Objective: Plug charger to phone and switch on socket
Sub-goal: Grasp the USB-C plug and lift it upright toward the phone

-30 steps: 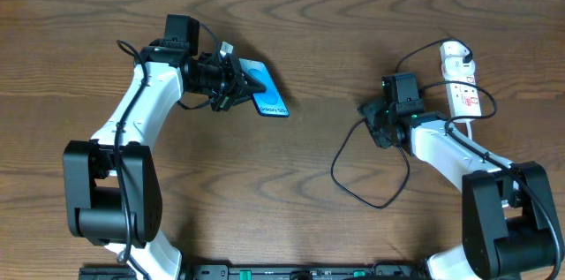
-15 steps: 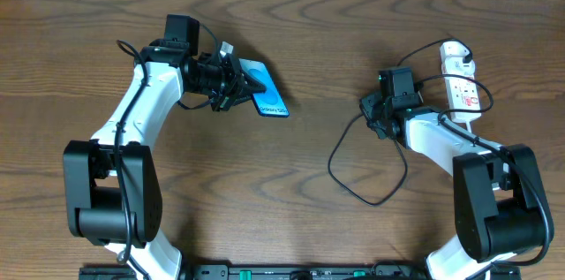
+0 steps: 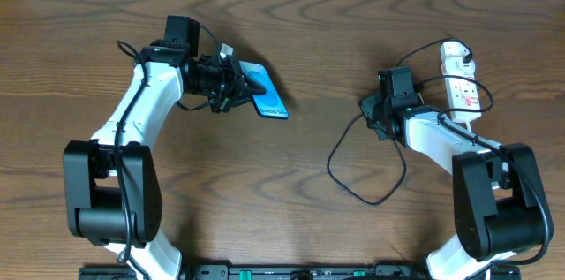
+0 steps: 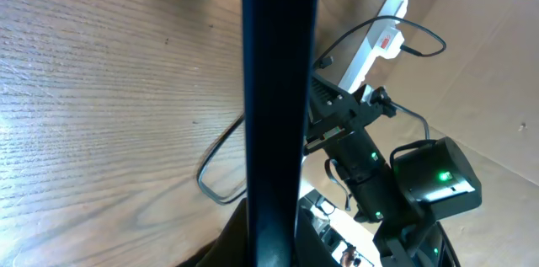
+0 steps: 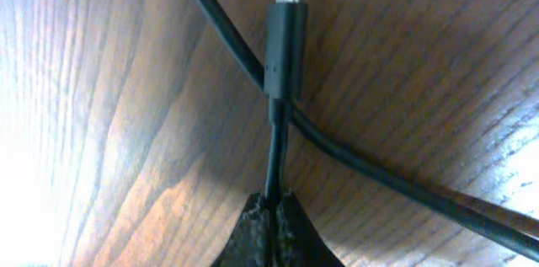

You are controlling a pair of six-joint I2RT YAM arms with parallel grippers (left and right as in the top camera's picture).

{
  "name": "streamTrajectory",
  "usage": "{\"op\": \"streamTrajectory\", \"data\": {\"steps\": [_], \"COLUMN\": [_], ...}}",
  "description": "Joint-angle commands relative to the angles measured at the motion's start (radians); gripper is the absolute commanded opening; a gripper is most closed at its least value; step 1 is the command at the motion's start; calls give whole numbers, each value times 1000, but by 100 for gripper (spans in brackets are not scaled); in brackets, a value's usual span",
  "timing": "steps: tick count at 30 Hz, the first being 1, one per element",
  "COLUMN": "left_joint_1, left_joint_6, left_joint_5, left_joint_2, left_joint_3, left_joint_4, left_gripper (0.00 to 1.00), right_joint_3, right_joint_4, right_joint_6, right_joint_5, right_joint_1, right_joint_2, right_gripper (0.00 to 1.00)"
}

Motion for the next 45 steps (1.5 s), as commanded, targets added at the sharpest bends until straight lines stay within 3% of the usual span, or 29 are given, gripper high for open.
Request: {"op": "streamTrajectory", "data": {"steps": [1,7,12,17,20,25,34,38,45], "left_joint_1": [-1,-1,-1,-1,-1,-1,-9,-37,-88], "left_joint_6": [5,11,90,98,85,51,36,-75,-153], "left_joint_5": [24,61,217,409,516,538,543,441,364], "left_joint_2": [-20,-20,-20,-20,-20,-20,-20,-20,-20], "left_joint_3": [13,13,13,13,13,13,13,13,13], "left_joint_4": [0,13,130,339,460,514,537,539,633], "left_gripper": [8,8,8,7,8,7,7,7,8], "right_joint_3": [-38,-38,-38,-38,-38,-38,-39,-39,-39], "right_joint_4": [-12,72,57,-37,-126,-241,-269,-265,-255], "right_joint_6": [-38,-266,-645,-905,-1009,-1159,-1177,-1102,-961], "right_joint_5": [11,-150,-509,-961,-1109,-1290,-1328,-1263,-1137], "right_joint_1": [1,0,0,0,1,2,14,43,68], "right_joint_2": [59,-18,-197,-366,-439,-494,-495,-495,-495], "right_gripper": [1,1,1,1,1,1,1,1,1]}}
